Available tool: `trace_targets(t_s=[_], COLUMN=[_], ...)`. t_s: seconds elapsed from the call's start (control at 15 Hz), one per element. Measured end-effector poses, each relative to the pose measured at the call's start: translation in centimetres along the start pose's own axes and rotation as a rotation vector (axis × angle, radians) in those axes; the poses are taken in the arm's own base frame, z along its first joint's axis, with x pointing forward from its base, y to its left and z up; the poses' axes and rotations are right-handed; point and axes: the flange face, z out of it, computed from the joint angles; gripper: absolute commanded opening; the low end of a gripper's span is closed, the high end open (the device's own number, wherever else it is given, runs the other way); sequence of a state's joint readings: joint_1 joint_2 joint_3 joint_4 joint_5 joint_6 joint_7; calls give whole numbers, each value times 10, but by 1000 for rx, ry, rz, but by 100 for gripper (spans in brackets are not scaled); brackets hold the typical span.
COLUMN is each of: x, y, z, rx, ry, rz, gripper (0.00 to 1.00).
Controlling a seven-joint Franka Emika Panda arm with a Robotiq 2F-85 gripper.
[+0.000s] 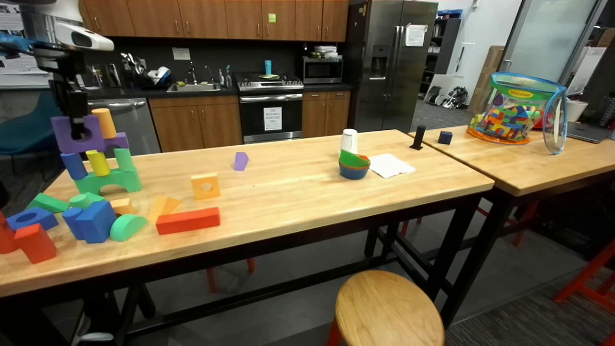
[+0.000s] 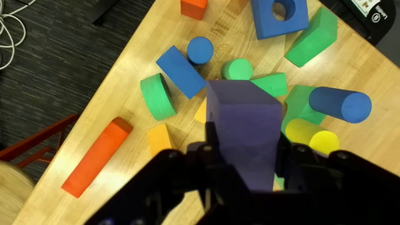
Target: Pick up the topmost purple block from the stacked blocks and put it on the table
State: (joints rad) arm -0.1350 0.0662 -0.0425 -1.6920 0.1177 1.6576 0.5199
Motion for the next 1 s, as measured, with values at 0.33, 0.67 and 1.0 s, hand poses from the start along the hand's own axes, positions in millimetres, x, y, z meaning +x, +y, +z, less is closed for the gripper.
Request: trace_targets(t_s=[0.33, 0.67, 1.0], x=[-8, 0, 18], y=[-24, -20, -14], z=[18, 37, 55], rx=[-131, -275, -286], ry=[39, 59, 123], rz=[-190, -431, -560], gripper=[15, 15, 15])
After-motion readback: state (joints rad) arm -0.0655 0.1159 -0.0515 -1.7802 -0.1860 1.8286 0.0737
